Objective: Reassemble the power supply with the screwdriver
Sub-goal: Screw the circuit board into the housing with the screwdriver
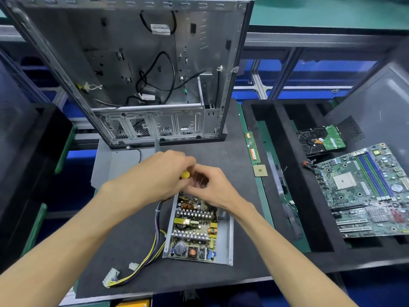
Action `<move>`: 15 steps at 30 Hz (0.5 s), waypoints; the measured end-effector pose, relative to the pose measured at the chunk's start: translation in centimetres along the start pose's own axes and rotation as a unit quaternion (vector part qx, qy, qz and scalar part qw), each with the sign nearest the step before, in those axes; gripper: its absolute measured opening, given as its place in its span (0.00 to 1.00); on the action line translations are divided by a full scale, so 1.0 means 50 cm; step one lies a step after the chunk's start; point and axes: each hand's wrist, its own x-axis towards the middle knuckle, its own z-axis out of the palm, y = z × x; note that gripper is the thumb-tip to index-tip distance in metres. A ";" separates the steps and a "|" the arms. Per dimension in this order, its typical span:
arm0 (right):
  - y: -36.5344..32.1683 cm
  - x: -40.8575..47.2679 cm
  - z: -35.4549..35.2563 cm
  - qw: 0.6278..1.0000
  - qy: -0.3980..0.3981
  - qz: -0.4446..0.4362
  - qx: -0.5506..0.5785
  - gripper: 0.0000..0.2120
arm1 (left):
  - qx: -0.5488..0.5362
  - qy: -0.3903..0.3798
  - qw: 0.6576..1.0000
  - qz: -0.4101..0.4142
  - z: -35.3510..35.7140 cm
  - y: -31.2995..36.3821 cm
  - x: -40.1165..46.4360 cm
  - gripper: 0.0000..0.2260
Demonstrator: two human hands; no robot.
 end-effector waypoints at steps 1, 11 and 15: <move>0.000 0.001 -0.001 1.000 0.000 -0.001 -0.003 0.08 | -0.002 -0.020 1.000 0.013 -0.001 -0.001 -0.001 0.06; 0.000 0.001 0.006 1.000 -0.001 0.000 0.005 0.11 | 0.002 0.018 0.999 -0.032 0.009 -0.005 -0.007 0.08; -0.004 0.003 0.004 1.000 0.004 -0.016 -0.022 0.10 | -0.033 -0.044 0.998 0.026 0.000 -0.005 -0.007 0.11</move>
